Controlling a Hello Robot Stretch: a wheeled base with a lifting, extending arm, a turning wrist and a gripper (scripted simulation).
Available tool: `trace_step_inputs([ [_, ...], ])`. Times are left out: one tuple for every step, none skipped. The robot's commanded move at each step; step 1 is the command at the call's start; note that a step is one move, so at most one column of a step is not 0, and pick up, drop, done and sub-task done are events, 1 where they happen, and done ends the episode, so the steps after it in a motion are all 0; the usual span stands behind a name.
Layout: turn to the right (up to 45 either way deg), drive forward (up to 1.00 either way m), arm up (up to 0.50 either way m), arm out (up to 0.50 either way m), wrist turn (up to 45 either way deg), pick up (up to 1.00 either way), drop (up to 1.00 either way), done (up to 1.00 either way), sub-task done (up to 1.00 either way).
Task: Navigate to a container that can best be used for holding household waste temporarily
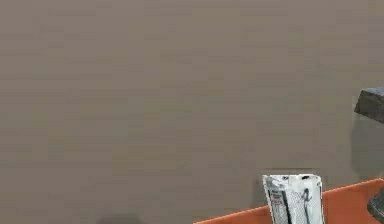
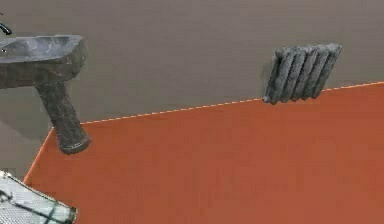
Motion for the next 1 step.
trace_step_inputs([
  [45.0,0.0,0.0,0.0,0.0,0.0,0.0,0.0,0.0],
])
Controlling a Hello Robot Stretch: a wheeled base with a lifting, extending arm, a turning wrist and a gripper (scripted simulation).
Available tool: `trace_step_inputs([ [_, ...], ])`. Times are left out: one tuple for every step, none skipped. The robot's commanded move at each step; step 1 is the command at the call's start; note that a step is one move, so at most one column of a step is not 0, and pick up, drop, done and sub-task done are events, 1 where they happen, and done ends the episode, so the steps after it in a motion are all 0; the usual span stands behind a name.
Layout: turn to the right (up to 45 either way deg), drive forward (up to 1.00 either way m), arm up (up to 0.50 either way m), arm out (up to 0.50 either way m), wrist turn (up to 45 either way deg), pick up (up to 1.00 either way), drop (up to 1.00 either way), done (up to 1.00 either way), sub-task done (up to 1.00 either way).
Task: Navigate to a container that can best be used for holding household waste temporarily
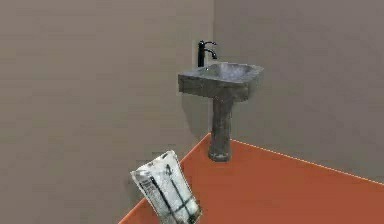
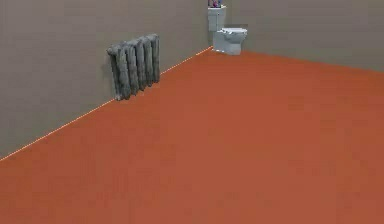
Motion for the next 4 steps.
trace_step_inputs([
  [45.0,0.0,0.0,0.0,0.0,0.0,0.0,0.0,0.0],
  [0.0,0.3,0.0,0.0,0.0,0.0,0.0,0.0,0.0],
  [-45.0,0.0,0.0,0.0,0.0,0.0,0.0,0.0,0.0],
  [-24.0,0.0,0.0,0.0,0.0,0.0,0.0,0.0,0.0],
])
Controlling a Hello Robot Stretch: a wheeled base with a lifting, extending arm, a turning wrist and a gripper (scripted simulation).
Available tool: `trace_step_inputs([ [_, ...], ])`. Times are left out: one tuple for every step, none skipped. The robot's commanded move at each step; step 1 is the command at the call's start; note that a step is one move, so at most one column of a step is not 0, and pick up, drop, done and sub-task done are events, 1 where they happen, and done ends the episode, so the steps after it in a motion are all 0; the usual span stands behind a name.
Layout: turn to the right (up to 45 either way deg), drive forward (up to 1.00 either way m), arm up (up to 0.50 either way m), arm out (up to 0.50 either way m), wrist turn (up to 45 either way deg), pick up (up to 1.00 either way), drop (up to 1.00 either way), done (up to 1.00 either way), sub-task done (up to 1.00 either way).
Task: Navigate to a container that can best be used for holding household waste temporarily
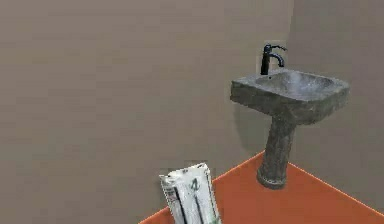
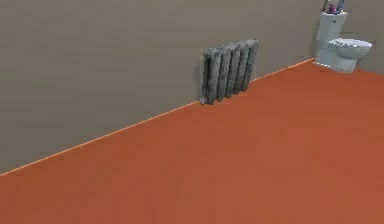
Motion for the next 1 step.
trace_step_inputs([
  [0.0,0.0,0.0,0.0,0.0,0.0,0.0,1.0,0.0],
])
